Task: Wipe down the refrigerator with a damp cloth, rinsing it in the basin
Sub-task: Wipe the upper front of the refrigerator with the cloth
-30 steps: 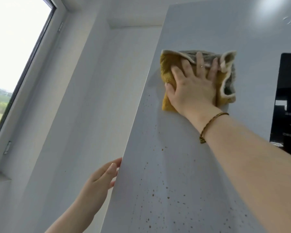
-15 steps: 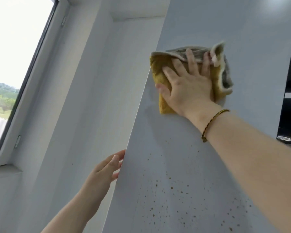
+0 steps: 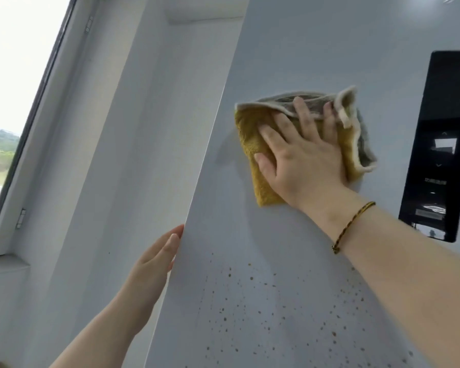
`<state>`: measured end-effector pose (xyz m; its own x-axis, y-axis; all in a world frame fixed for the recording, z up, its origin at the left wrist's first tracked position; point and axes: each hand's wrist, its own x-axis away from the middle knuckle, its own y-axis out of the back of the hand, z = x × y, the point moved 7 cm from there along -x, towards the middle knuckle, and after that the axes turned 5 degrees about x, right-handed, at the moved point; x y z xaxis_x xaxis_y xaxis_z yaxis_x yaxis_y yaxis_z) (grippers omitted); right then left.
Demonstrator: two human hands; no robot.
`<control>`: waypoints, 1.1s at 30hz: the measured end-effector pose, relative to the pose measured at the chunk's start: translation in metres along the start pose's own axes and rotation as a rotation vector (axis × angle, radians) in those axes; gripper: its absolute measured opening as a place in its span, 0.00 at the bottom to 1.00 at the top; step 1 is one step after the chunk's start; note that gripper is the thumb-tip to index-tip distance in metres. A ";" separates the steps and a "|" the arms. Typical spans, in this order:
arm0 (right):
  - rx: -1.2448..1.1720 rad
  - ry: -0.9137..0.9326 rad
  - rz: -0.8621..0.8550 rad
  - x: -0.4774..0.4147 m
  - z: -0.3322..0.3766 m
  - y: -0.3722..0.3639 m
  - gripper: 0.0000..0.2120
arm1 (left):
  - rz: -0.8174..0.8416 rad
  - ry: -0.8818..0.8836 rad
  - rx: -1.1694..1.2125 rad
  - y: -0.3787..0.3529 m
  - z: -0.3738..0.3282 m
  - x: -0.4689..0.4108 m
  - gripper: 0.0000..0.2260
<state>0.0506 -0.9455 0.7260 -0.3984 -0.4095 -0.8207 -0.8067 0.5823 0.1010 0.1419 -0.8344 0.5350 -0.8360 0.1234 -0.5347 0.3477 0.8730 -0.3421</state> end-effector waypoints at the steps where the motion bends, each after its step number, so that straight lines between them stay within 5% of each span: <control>1: -0.014 -0.012 0.011 0.004 0.001 -0.003 0.27 | -0.016 0.005 0.005 -0.003 0.001 0.002 0.12; 9: -0.069 0.472 -0.052 0.063 0.050 -0.014 0.29 | -0.093 -0.015 -0.118 -0.009 0.001 0.005 0.19; 15: 0.070 -0.025 -0.022 0.029 -0.043 0.006 0.35 | -0.111 -0.433 -0.490 -0.024 -0.015 0.013 0.22; 20: -0.050 0.218 -0.064 0.079 0.002 -0.005 0.29 | -0.006 -0.702 -0.807 -0.056 -0.013 0.026 0.25; 23: -0.053 0.405 -0.094 0.098 0.004 -0.001 0.28 | 0.004 -0.717 -0.952 -0.067 -0.012 0.026 0.24; 30: 0.041 -0.013 -0.082 0.080 -0.072 0.011 0.28 | -0.090 -0.730 -1.104 -0.080 -0.009 0.027 0.25; 33: 0.001 0.093 -0.097 0.113 -0.046 0.005 0.26 | -0.111 -0.707 -1.127 -0.081 -0.005 0.025 0.26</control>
<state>-0.0182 -1.0214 0.6591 -0.3569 -0.5273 -0.7711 -0.8432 0.5372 0.0230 0.0904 -0.8995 0.5530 -0.3197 0.0562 -0.9458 -0.5319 0.8154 0.2283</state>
